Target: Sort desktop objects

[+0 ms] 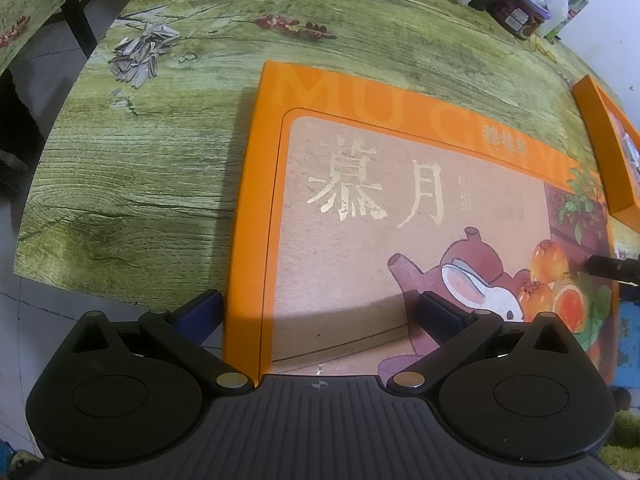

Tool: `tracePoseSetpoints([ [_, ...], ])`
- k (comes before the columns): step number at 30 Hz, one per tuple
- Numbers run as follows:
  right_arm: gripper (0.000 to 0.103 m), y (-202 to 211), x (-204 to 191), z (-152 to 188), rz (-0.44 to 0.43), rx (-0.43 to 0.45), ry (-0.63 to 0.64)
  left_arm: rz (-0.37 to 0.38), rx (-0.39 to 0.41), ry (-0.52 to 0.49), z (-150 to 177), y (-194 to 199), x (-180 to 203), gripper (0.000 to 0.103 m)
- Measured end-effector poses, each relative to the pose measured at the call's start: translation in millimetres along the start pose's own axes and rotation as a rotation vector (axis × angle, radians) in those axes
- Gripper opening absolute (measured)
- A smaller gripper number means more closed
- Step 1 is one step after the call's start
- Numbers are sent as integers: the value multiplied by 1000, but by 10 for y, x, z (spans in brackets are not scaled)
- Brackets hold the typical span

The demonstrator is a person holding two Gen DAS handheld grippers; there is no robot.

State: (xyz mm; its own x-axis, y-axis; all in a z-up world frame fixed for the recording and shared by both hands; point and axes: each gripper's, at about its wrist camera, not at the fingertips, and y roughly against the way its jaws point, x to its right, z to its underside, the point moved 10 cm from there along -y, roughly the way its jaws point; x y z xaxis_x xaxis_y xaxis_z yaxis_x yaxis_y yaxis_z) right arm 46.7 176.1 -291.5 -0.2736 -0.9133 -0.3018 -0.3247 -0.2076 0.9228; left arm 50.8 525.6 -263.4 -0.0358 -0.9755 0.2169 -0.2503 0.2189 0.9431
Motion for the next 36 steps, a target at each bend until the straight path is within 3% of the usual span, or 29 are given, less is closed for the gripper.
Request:
tracePoseSetpoints([
  [36,102,99,60,206,23,-57,-67,2,28,-9,9,6,7,103],
])
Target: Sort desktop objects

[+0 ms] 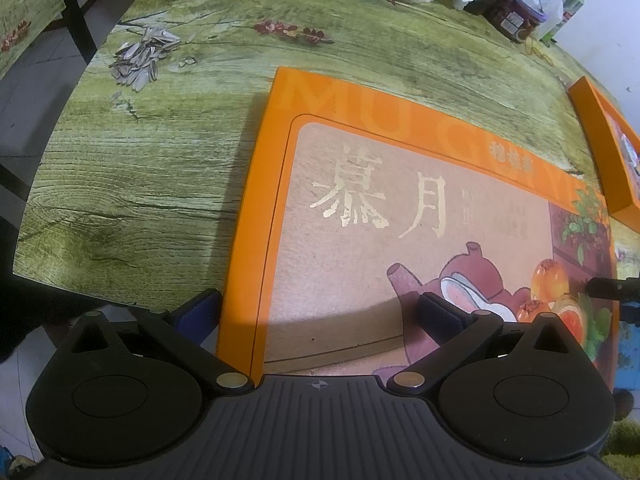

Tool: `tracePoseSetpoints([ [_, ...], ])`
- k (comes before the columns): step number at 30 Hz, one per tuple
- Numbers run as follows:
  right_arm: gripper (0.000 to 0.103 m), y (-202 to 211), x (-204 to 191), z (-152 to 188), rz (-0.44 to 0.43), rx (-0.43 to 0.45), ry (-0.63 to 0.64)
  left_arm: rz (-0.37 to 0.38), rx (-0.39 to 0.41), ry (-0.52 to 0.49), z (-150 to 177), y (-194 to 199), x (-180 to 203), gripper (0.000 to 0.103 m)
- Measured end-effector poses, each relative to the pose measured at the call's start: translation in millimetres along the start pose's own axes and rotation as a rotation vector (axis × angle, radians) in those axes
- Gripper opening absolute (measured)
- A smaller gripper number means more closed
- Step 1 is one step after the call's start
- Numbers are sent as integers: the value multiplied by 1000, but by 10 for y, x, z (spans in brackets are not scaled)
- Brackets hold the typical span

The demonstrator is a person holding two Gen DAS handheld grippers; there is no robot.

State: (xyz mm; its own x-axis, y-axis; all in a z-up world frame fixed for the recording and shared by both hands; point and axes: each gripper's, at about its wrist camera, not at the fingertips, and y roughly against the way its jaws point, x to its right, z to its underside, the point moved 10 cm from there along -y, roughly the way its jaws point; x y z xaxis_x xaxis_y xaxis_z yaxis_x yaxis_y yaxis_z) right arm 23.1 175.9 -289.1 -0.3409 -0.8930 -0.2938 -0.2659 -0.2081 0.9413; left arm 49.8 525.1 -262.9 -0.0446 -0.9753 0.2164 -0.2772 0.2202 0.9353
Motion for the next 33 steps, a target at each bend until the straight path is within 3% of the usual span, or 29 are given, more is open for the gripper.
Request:
tracePoseSetpoints([
  [33,103,-15,49,94,-44,-7,-10,-15,-27,-27,62,14,12,103],
])
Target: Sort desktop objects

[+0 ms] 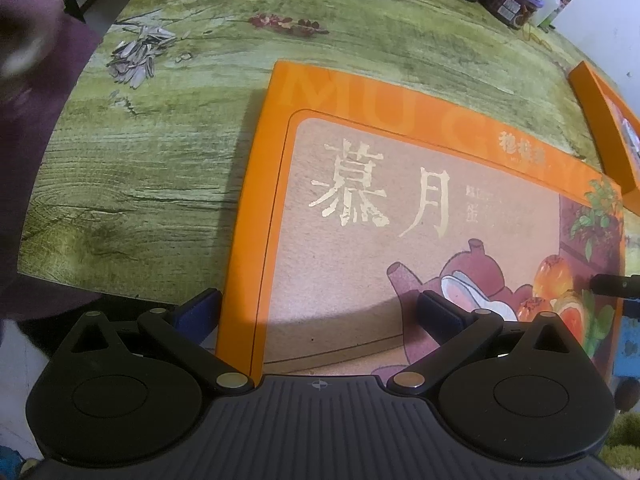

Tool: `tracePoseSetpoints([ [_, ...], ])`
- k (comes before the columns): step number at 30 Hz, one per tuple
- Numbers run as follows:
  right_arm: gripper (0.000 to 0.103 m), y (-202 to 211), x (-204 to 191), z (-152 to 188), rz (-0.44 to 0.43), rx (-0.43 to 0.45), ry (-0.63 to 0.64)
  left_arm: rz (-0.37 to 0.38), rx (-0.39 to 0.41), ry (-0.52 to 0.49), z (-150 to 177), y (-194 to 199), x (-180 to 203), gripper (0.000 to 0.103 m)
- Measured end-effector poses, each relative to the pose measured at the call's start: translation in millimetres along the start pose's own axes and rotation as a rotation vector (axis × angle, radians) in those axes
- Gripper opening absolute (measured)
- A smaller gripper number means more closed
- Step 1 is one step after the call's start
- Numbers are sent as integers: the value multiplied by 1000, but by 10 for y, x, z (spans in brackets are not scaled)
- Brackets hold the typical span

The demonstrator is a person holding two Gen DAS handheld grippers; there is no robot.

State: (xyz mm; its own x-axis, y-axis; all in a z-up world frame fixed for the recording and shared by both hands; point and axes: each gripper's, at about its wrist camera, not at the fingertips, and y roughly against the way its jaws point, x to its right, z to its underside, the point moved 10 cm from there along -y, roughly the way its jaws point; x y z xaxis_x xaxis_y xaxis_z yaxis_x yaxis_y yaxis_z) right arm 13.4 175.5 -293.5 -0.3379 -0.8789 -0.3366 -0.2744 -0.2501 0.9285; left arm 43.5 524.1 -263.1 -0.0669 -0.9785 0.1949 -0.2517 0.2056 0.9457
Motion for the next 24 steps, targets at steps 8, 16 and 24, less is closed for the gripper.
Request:
tracePoseSetpoints([
  [8,103,-18,6,-6,-17,-15,-17,18,-34,7,-6,-21,-38,103],
  [16,103,-41,24,-23,-42,-38,-32,38,-55,5,-43,-65,-55,103],
  [24,103,-60,23,-59,-68,-75,-38,69,-78,16,-10,-38,-98,103],
])
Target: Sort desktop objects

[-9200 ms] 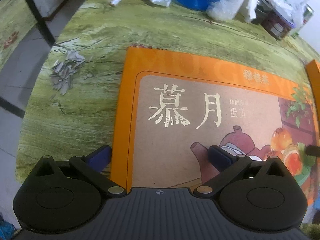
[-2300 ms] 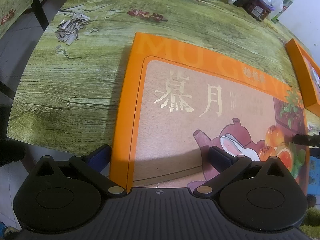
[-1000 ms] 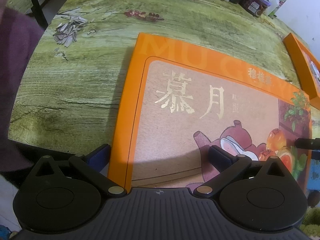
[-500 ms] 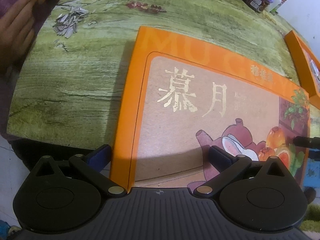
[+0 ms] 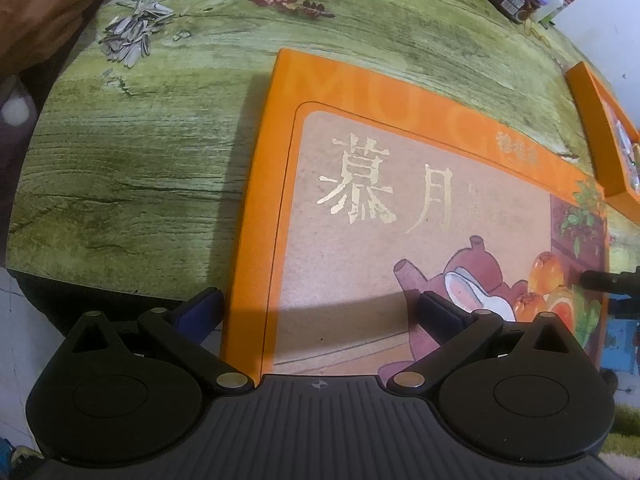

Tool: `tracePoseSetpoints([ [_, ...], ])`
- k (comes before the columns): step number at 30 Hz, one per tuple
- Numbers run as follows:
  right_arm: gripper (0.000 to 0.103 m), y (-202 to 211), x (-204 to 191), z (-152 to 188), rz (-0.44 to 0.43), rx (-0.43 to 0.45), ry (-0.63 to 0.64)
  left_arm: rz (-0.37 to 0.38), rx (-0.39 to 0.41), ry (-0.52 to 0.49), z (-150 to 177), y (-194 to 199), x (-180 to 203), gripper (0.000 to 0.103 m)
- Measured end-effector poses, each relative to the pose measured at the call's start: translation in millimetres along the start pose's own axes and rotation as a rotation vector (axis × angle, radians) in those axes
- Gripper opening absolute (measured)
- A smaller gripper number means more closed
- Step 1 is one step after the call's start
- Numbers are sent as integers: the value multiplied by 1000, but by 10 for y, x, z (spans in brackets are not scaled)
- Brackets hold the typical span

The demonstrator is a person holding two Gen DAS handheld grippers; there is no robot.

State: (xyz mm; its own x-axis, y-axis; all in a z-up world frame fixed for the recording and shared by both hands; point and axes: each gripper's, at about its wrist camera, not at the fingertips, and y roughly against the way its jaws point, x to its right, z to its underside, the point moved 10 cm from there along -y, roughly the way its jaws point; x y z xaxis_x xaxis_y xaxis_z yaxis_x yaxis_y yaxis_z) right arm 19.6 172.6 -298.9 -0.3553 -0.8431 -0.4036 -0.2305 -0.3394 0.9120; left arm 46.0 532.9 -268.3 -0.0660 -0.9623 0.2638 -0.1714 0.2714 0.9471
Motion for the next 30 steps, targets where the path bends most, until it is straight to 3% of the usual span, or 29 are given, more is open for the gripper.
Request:
tracePoseSetpoints([
  [8,103,-17,-4,-25,-15,-31,1,50,-8,-8,59,0,-56,103],
  [16,103,-24,5,-33,-33,-40,-12,54,23,13,43,0,-64,103],
  [30,103,-15,-1,-61,-35,-64,2,65,-13,9,258,10,-87,103],
])
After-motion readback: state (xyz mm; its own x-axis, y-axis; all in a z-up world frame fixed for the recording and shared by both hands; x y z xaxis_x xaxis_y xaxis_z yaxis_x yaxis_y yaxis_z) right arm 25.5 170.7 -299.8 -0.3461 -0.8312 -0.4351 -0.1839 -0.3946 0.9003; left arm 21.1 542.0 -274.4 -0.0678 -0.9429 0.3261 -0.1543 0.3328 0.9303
